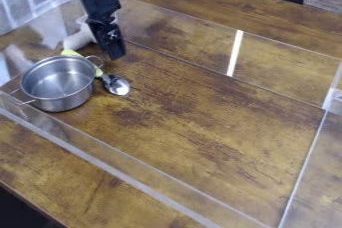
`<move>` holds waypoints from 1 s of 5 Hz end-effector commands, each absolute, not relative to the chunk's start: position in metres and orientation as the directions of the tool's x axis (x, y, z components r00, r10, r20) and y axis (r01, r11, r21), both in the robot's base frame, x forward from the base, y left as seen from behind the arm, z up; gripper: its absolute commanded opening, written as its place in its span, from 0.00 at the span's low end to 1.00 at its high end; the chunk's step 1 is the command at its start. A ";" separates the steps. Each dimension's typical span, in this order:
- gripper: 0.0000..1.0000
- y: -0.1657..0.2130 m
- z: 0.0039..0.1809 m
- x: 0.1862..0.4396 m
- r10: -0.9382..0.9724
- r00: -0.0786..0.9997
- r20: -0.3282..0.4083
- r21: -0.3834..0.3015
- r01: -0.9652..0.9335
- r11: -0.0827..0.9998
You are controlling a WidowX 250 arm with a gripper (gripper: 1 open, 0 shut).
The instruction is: Move the green spoon to the left
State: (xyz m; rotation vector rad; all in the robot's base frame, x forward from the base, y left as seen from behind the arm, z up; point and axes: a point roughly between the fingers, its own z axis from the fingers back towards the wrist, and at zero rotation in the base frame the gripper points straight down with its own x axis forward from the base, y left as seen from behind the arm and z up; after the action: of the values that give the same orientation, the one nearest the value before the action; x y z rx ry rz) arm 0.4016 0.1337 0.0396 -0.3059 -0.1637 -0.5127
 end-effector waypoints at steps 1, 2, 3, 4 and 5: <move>1.00 0.140 0.065 0.413 -0.444 0.852 0.276 -0.216 0.505 0.835; 1.00 0.142 0.064 0.415 -0.427 0.861 0.276 -0.246 0.492 0.835; 1.00 0.144 0.063 0.415 -0.402 0.873 0.277 -0.283 0.474 0.834; 0.00 0.146 0.063 0.415 -0.376 0.885 0.273 -0.322 0.453 0.832; 1.00 0.147 0.063 0.415 -0.357 0.894 0.270 -0.350 0.436 0.829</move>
State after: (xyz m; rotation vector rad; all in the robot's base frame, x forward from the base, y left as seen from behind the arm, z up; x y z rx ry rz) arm 0.4092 0.1332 0.0381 -0.4668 -0.1367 -0.4278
